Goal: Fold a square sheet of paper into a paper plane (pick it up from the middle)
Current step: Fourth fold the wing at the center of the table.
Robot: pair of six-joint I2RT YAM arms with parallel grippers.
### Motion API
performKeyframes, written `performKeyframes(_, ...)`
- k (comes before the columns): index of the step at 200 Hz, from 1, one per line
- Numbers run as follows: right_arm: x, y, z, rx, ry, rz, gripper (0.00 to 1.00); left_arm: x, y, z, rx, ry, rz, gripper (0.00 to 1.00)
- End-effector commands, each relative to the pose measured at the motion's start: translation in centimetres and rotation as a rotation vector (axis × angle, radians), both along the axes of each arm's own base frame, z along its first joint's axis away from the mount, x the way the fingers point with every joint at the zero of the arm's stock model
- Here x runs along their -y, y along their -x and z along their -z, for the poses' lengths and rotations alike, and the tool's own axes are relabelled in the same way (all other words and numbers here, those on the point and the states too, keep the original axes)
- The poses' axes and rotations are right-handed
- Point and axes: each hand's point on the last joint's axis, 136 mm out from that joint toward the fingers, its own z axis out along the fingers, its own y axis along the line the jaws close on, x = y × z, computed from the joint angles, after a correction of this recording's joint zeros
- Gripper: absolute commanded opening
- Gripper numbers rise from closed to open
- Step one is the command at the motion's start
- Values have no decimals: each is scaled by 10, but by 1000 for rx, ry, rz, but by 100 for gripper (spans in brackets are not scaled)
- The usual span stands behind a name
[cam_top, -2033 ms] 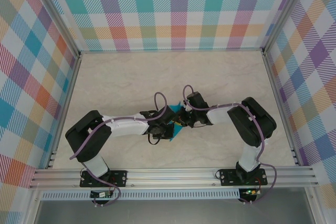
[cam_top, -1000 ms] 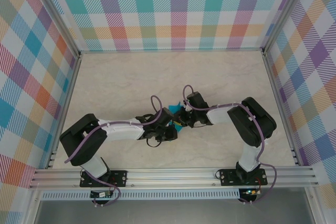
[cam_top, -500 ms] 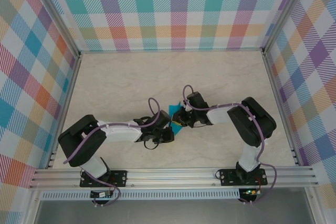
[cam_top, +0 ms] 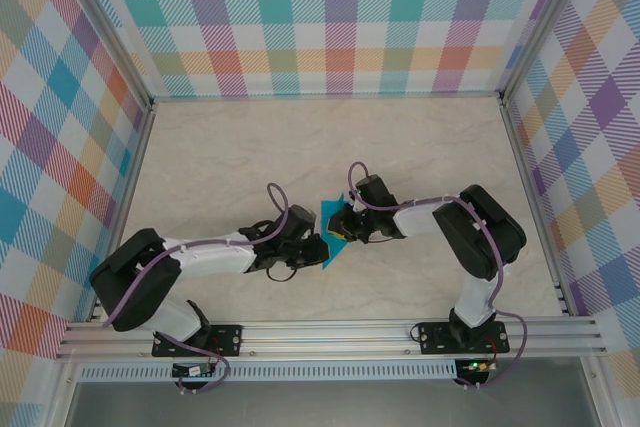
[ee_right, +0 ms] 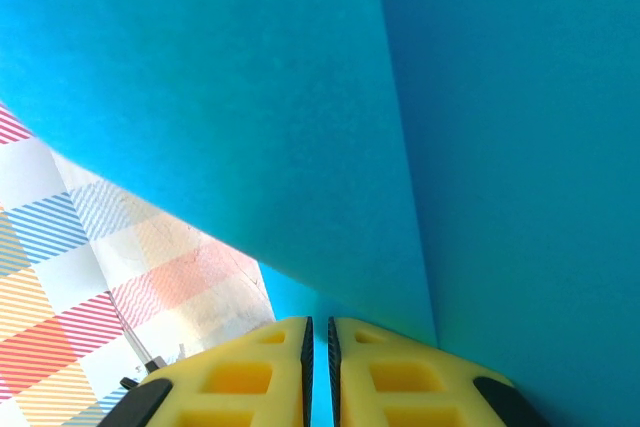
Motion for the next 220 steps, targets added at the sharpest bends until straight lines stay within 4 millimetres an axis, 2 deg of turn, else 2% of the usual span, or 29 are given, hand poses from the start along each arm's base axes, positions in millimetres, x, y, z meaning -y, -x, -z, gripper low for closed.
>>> performKeyframes(1,49,50,77,-230,273,34,15,13,-9,0,-12,46,1,15)
performKeyframes(21,49,50,77,-231,271,34,15,27,-11,6,-30,90,15,15)
performKeyframes(41,50,51,77,-234,274,33,15,27,-13,10,-32,81,5,15)
performKeyframes(76,51,52,78,-236,276,33,15,6,-9,22,-44,-17,-23,15)
performKeyframes(112,51,52,79,-240,280,33,15,-29,10,48,-92,-162,-38,13)
performKeyframes(137,51,52,80,-245,282,31,15,-47,20,53,-95,-196,-56,13)
performKeyframes(153,51,52,81,-246,283,31,15,-49,20,45,-79,-178,-63,13)
performKeyframes(179,50,52,80,-252,275,43,15,-42,10,14,-15,-122,-76,14)
performKeyframes(197,48,53,79,-267,256,65,15,-30,0,-10,32,-66,-78,15)
performKeyframes(220,49,53,80,-281,255,94,15,-8,-10,-30,51,18,-63,15)
